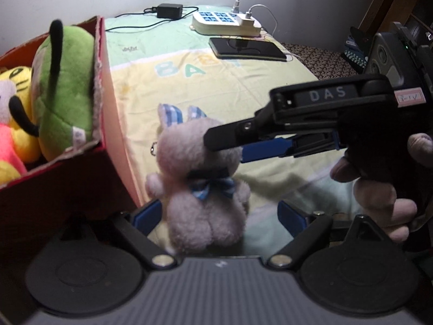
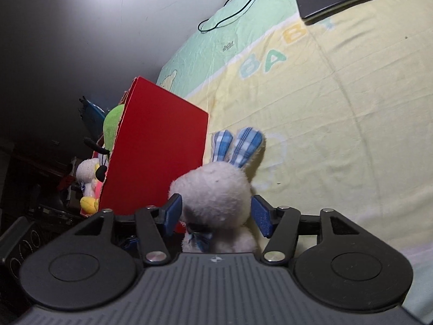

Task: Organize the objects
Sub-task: 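Lift the white rabbit with the right gripper and carry it over the box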

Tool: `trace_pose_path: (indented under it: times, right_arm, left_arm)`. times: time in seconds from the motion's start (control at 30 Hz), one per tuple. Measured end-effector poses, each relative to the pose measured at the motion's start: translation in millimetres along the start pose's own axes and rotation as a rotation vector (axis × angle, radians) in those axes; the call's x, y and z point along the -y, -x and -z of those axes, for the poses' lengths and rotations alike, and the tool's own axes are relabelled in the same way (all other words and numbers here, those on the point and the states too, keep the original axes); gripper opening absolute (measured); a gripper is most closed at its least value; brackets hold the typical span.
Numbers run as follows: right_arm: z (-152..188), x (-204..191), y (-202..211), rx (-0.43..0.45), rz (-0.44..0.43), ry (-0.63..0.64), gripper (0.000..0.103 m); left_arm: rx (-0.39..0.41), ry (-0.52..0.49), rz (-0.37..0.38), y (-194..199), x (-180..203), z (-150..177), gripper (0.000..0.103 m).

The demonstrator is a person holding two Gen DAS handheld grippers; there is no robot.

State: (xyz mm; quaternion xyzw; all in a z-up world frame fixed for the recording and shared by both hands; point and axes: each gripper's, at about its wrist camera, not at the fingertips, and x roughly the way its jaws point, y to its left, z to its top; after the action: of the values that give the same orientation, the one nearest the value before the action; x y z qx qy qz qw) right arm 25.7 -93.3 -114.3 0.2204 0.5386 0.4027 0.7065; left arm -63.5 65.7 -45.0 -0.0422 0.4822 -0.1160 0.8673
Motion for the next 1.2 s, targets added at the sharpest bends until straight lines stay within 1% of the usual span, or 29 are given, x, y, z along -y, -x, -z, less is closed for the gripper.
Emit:
trace_pose_path:
  times: [0.07,0.17,0.2,0.27,0.37,0.5,0.57,0.7,0.8,0.87,0.97,1.07,1.17,1.2]
  right_arm:
    - [0.3,-3.3,-10.4,0.002,-0.002,0.025,0.069]
    - [-0.6,-2.7,-31.3,-0.043,-0.039,0.007,0.072]
    - [-1.1,-2.1,-35.9,-0.052,-0.058,-0.019,0.07]
    - [-2.6,-2.4,-35.5,-0.051,-0.063,-0.025,0.065]
    - [-0.1,-1.0,-22.6,-0.071,-0.089,-0.016,0.062]
    - [14.1,-6.0,5.4,-0.085,-0.067,0.058,0.062]
    - [23.3,-7.3,19.1,-0.088,-0.059,0.067,0.062]
    - [32.2,-11.6,45.9,-0.042,-0.036,0.074,0.063]
    - [32.3,-21.8,63.3,0.011,-0.042,0.104,0.063]
    - [26.6,-36.2,70.2,0.058,-0.05,0.156,0.063]
    - [16.4,-62.8,73.2,0.115,-0.086,0.233,0.064]
    - [4.1,-91.8,69.3,0.149,-0.142,0.295,0.064]
    - [-6.9,-122.4,57.8,0.171,-0.204,0.334,0.065]
    - [-9.7,-133.2,51.6,0.179,-0.218,0.35,0.066]
  left_arm:
    - [-0.006,0.013,-0.002,-3.5,-2.5,0.1,0.091]
    - [-0.018,0.046,-0.004,-13.9,-7.9,-3.3,0.092]
    - [-0.028,0.059,-0.007,-18.0,-9.5,-4.3,0.091]
    - [-0.036,0.088,0.009,-19.9,-14.2,-4.0,0.09]
    - [-0.039,0.086,0.023,-16.1,-15.6,-1.4,0.086]
    - [-0.036,0.064,0.082,-7.8,-6.2,0.7,0.082]
    - [-0.035,0.043,0.113,-5.2,2.0,0.5,0.079]
    - [-0.015,-0.006,0.154,4.9,18.9,0.0,0.08]
    - [0.028,-0.038,0.161,18.9,28.3,-5.3,0.08]
    - [0.07,-0.047,0.157,32.9,31.0,-10.6,0.08]
    - [0.153,-0.051,0.124,59.8,27.8,-21.5,0.08]
    - [0.24,-0.033,0.088,88.8,12.9,-30.6,0.083]
    - [0.324,-0.007,0.062,120.7,-11.4,-34.1,0.088]
    - [0.354,0.001,0.049,130.0,-21.2,-35.6,0.088]
